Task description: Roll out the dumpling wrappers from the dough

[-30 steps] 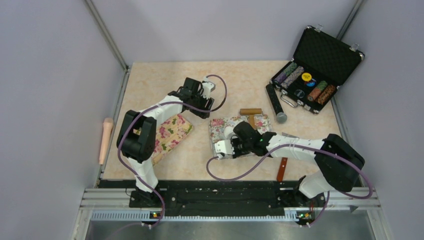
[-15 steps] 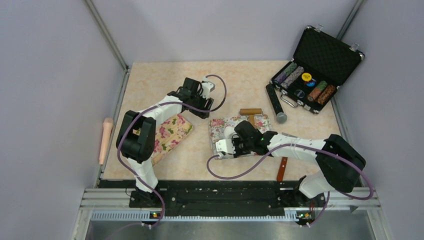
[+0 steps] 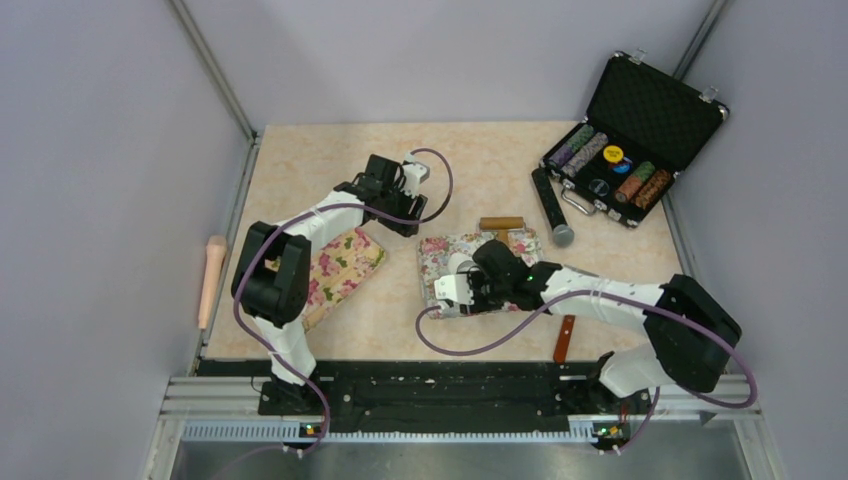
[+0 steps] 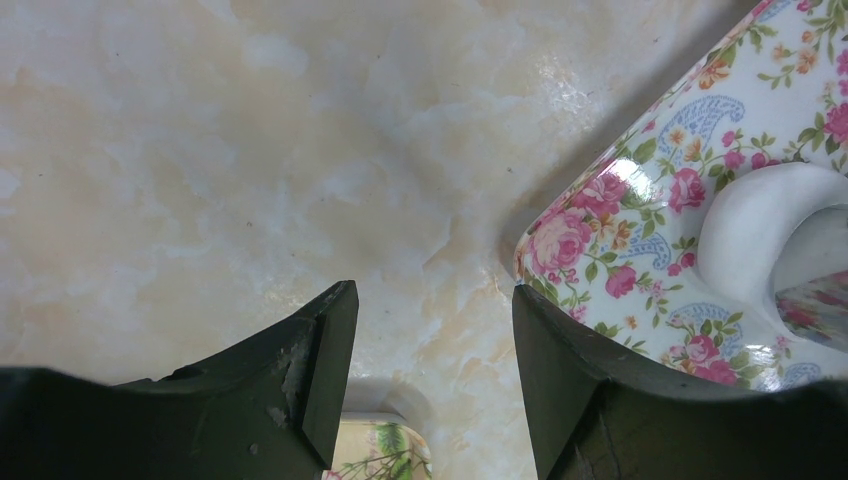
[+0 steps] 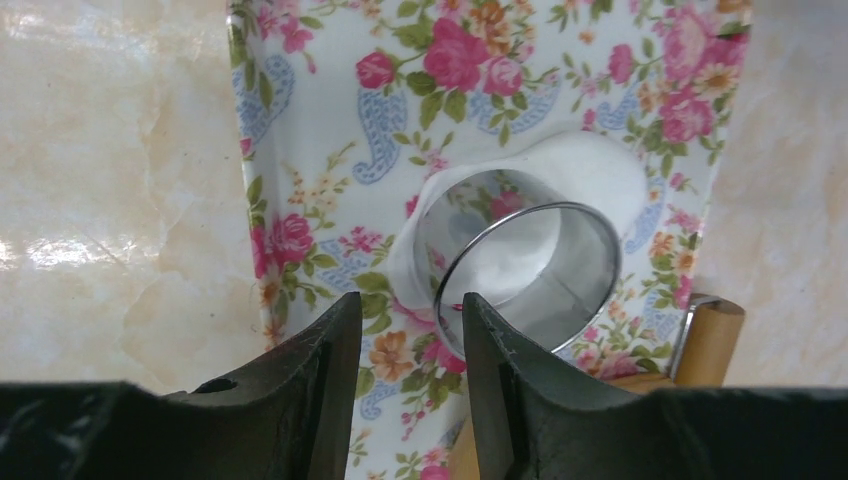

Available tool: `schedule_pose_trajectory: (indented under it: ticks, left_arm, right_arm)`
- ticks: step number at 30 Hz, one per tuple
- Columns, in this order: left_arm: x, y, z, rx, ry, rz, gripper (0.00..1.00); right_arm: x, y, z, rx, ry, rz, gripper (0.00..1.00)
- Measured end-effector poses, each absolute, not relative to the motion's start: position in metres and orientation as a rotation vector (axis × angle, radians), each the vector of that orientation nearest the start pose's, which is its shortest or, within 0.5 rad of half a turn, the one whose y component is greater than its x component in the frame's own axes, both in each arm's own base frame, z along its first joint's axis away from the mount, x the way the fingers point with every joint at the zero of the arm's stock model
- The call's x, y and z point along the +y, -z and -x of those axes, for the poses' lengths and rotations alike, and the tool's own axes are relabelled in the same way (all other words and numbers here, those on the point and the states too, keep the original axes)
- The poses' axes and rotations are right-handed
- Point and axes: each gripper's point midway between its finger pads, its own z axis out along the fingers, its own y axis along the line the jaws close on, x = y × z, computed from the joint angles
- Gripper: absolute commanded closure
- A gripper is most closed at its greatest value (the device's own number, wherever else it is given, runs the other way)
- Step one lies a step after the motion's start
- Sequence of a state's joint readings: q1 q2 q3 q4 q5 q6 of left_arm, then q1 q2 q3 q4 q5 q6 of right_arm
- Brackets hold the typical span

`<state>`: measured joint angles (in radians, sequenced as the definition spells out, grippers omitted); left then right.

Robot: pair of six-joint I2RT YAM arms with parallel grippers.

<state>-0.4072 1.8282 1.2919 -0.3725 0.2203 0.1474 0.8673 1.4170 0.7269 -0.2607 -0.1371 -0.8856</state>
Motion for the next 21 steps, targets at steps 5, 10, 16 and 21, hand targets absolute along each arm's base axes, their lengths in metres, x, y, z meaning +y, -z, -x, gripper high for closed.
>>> schedule_pose_trajectory:
  ticks: [5,10,16,21]
  left_arm:
    - [-0.207,-0.075,-0.398,2.366,0.383,-0.772,0.37]
    - [-0.207,-0.075,-0.398,2.366,0.383,-0.772,0.36]
    - [-0.207,-0.075,-0.398,2.366,0.384,-0.772,0.37]
    - [-0.207,-0.074,-0.397,2.367,0.388,-0.774,0.37]
  right_arm:
    - [0.253,-0.062,-0.228,1.52,-0.144,1.911,0.58]
    - [0.253,-0.077,-0.235,1.498,-0.108,1.865,0.45]
    - [0.24,-0.093,-0.256,1.603,-0.113,1.705,0.34]
    - [0.238,-0.108,-0.279,1.717,-0.139,1.542,0.17]
